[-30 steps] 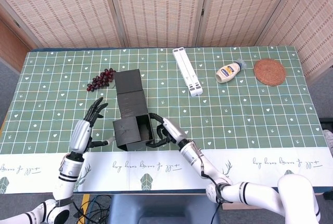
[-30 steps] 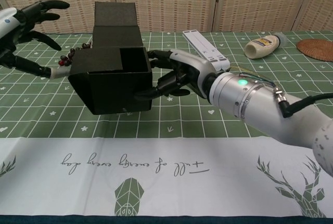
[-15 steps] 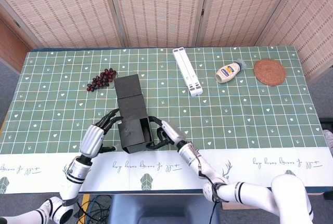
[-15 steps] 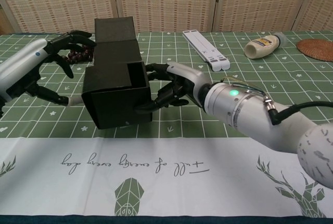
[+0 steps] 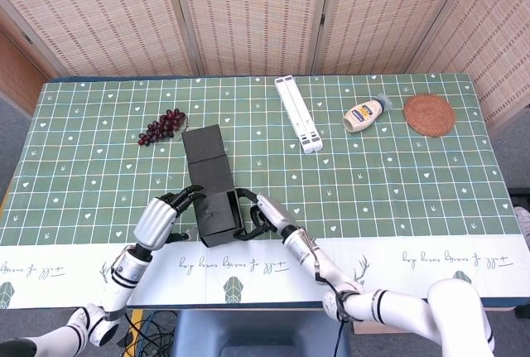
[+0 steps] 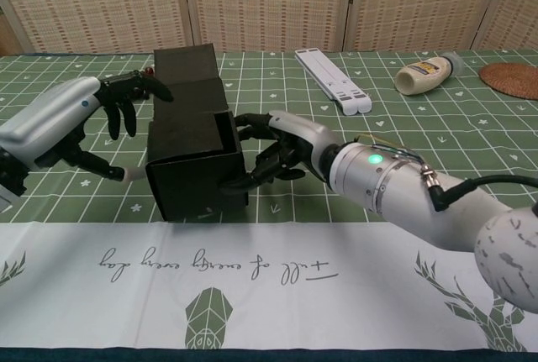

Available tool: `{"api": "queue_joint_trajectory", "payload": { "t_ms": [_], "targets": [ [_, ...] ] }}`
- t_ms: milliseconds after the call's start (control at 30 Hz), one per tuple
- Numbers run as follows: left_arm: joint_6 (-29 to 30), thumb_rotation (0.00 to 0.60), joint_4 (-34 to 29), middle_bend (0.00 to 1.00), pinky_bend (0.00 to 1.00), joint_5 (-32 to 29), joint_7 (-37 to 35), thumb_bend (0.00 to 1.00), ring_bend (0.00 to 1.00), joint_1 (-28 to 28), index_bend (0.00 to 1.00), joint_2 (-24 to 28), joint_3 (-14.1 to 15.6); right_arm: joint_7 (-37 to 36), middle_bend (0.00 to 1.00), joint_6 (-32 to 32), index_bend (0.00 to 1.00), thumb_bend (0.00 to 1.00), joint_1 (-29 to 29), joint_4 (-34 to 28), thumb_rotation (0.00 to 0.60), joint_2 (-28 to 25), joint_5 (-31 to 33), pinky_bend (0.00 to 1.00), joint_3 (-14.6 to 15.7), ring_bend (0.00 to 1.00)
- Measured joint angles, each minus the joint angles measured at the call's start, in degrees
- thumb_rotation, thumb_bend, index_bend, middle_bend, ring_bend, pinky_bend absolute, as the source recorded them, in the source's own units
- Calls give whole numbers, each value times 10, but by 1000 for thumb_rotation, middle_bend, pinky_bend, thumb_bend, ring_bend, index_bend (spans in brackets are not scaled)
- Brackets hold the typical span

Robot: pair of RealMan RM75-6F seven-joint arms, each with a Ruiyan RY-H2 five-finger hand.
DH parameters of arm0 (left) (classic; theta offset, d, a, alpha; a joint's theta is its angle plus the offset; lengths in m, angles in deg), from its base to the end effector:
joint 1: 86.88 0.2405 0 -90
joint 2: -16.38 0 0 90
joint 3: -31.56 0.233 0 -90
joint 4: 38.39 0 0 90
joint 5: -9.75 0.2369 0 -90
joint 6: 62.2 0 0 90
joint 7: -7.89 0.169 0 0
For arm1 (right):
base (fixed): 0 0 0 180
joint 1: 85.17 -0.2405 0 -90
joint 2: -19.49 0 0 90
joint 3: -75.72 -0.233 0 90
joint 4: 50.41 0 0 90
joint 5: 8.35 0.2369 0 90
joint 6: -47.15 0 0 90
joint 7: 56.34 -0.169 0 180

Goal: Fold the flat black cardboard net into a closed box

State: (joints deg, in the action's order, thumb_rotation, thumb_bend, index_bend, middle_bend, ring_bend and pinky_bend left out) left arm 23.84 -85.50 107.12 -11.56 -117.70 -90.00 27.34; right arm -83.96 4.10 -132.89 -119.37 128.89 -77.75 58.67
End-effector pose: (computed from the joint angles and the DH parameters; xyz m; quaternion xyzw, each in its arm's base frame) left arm -0.1809 0.3190 -0.0450 -0.6609 -0.2959 -0.5884 0.3598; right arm -0.0461 -0.3444 -0.1528 0.5695 -0.6608 0.4700 0.1342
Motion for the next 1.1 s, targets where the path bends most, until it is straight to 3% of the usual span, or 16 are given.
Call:
{"api": "queue_joint_trajectory", "payload": {
  "t_ms": [333, 733, 1100],
  "targets": [
    [32, 600, 27, 254, 550, -17, 34, 0, 533, 12, 309, -22, -5, -10, 358, 5, 210, 200, -1, 7, 600, -3, -13, 1000, 4, 773],
    [37, 600, 36, 297, 550, 0, 0, 0, 546, 8, 381, -19, 19, -6, 356, 7, 210, 200, -2, 16, 600, 1, -21, 1000, 9, 773],
    [37, 600, 69, 339, 550, 35, -43, 0, 554, -13, 445, -15, 56, -27, 337, -11, 210, 200, 1, 49, 600, 12, -68, 1000, 35, 773]
  ]
}}
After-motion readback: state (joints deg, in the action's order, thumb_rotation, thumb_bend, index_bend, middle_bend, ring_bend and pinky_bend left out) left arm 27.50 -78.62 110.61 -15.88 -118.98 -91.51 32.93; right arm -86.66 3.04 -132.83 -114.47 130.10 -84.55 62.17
